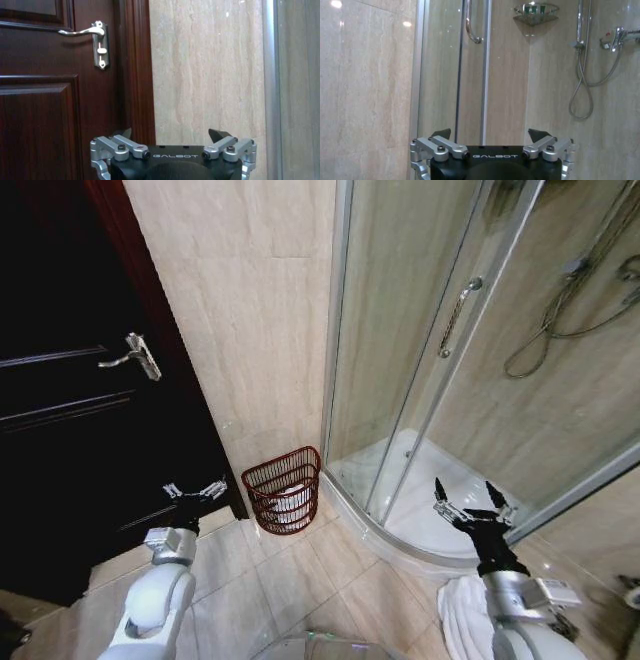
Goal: Discard the used towel into the hamper.
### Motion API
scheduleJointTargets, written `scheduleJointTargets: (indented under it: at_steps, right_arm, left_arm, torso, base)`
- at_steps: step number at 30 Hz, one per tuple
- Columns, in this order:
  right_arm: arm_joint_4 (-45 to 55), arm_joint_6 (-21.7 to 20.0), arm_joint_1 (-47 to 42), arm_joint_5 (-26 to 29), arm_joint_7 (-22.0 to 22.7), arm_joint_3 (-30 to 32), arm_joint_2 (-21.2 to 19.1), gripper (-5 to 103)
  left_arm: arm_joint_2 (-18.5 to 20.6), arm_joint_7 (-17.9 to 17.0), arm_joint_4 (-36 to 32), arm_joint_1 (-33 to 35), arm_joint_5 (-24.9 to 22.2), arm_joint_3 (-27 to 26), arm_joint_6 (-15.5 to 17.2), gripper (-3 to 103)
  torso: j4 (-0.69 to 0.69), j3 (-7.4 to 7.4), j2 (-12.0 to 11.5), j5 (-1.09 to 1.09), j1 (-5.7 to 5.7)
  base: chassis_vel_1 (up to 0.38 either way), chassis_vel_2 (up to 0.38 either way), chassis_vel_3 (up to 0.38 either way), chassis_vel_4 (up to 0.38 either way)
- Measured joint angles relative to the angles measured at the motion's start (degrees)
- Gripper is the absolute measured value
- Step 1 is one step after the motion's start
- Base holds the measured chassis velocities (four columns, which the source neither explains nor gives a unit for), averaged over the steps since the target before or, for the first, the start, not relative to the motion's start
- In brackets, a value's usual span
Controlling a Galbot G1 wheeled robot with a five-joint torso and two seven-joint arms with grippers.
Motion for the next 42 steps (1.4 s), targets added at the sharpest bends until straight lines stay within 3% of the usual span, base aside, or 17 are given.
scheduleJointTargets:
  at_steps: [16,42]
  right_arm:
    - [0.53,0.51,-1.25,-0.97,-0.82,0.08,0.29,100]
    - [-0.23,2.38,-2.00,-1.23,-1.01,0.20,0.32,100]
  left_arm:
    - [0.25,0.29,0.84,0.76,-0.01,0.33,-1.13,100]
    - [0.26,0.38,2.51,0.63,1.06,1.88,-2.01,100]
  torso:
    - [0.01,0.01,-0.01,0.00,0.02]
    - [0.01,0.00,0.00,0.00,0.00]
  base:
    - [0.019,-0.020,-0.016,0.023]
    - [0.150,-0.150,-0.155,0.151]
